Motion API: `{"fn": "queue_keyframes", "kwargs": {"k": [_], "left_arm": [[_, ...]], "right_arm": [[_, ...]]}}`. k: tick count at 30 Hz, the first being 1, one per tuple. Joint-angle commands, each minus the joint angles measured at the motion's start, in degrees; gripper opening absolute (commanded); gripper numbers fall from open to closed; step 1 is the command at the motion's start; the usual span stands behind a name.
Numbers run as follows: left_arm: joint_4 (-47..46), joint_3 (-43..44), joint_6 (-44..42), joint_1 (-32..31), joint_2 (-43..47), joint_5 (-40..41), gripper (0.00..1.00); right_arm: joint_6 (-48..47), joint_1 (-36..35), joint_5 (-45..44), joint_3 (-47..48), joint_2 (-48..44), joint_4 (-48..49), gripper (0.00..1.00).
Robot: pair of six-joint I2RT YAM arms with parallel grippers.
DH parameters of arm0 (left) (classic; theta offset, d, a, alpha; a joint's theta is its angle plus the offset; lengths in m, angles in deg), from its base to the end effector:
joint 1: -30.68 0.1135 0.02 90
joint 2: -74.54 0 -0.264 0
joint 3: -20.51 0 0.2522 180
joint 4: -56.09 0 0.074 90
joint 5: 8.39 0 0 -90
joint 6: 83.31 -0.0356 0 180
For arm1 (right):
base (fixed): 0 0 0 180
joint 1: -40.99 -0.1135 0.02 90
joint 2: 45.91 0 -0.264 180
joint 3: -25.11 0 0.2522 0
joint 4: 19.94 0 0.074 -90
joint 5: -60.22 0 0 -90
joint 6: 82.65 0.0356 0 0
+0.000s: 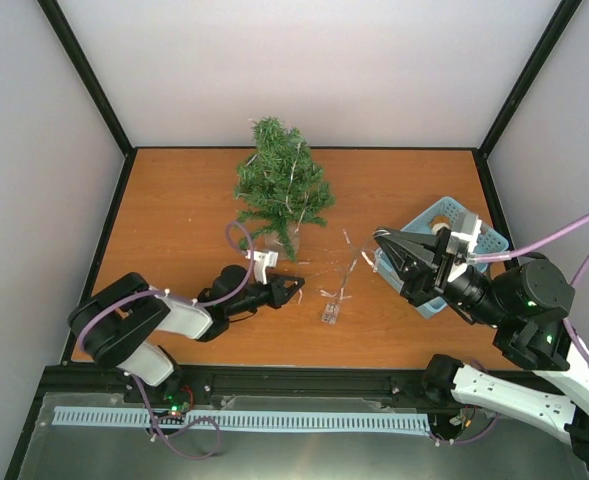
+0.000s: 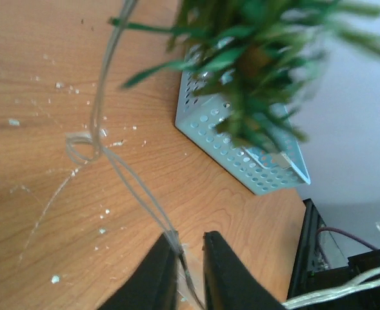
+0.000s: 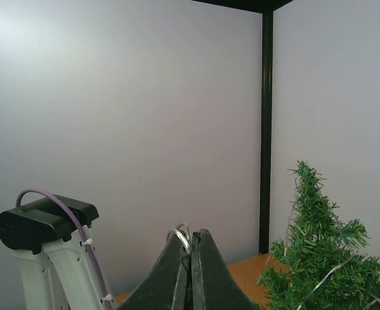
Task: Decorate the small christmas tree
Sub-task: Wrap the decoration item around the Christmas tree.
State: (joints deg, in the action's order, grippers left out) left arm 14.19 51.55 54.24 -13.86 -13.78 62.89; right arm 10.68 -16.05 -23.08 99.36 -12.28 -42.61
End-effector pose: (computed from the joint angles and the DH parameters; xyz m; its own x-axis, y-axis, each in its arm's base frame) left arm 0.1719 -0.1852 0.1366 -0.7805 -0.2124 -0.5880 0.4578 0.4464 -0.7689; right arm 0.0486 0.0825 0.4576 0.1155 0.2841 -0.9518 -0.9019 0.4314 0.0194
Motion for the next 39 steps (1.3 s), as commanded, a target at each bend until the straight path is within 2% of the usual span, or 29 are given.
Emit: {"fn": "queue_keyframes", "kwargs": {"k": [1, 3, 6, 8, 12, 15, 18, 20, 24, 28, 32, 36, 39], "left_arm": [[0.9, -1.9, -2.5, -0.6, 7.3, 3.8, 0.04], [9.5, -2.9, -5.6, -0.6, 15.7, 8.0, 0.01], [27.9, -0.2, -10.1, -0.8, 29.2, 16.5, 0.01], [36.3, 0.9, -11.3, -0.8, 37.2, 22.6, 0.01], [43.3, 1.0, -11.6, -0.6, 46.6, 28.6, 0.00], [49.4, 5.0, -12.7, 0.9, 47.3, 29.2, 0.01], [55.2, 9.1, -14.3, 5.6, 46.5, 25.4, 0.01], [57.0, 10.6, -14.4, 9.9, 46.8, 22.3, 0.01], [60.0, 12.9, -14.6, 14.6, 47.0, 18.9, 0.01], [62.9, 15.1, -15.5, 19.7, 44.9, 13.0, 0.01], [63.6, 17.1, -16.6, 21.6, 44.0, 11.0, 0.01], [65.1, 20.2, -19.5, 22.4, 43.5, 13.6, 0.01], [65.3, 22.4, -20.2, 22.7, 41.3, 14.1, 0.01]], "right_arm": [[1.6, -0.4, -1.2, -0.3, -1.6, -0.6, 0.03], [1.0, -0.5, -2.5, -1.2, -2.3, -1.6, 0.03], [-1.0, -0.5, -5.4, -2.2, -2.5, -5.1, 0.03], [-1.5, -0.5, -7.0, -3.2, -2.6, -7.2, 0.03], [-2.2, -0.5, -8.9, -4.5, -2.8, -6.7, 0.03], [-3.0, -0.5, -8.6, -2.6, -1.8, -6.0, 0.03], [-4.2, -0.4, -9.0, 1.6, 0.1, -7.5, 0.03], [-5.2, -0.5, -9.2, 4.2, 1.1, -8.0, 0.03], [-5.6, -0.4, -11.7, 6.3, 2.0, -7.8, 0.03], [-3.7, -0.5, -17.6, -0.6, 1.6, -8.0, 0.03], [-1.7, -0.5, -17.3, -9.6, 0.5, -7.8, 0.03], [-6.4, -0.4, -19.5, -8.2, -0.2, -10.0, 0.03], [-11.1, -0.4, -16.2, -6.5, -1.3, -10.0, 0.03]]}}
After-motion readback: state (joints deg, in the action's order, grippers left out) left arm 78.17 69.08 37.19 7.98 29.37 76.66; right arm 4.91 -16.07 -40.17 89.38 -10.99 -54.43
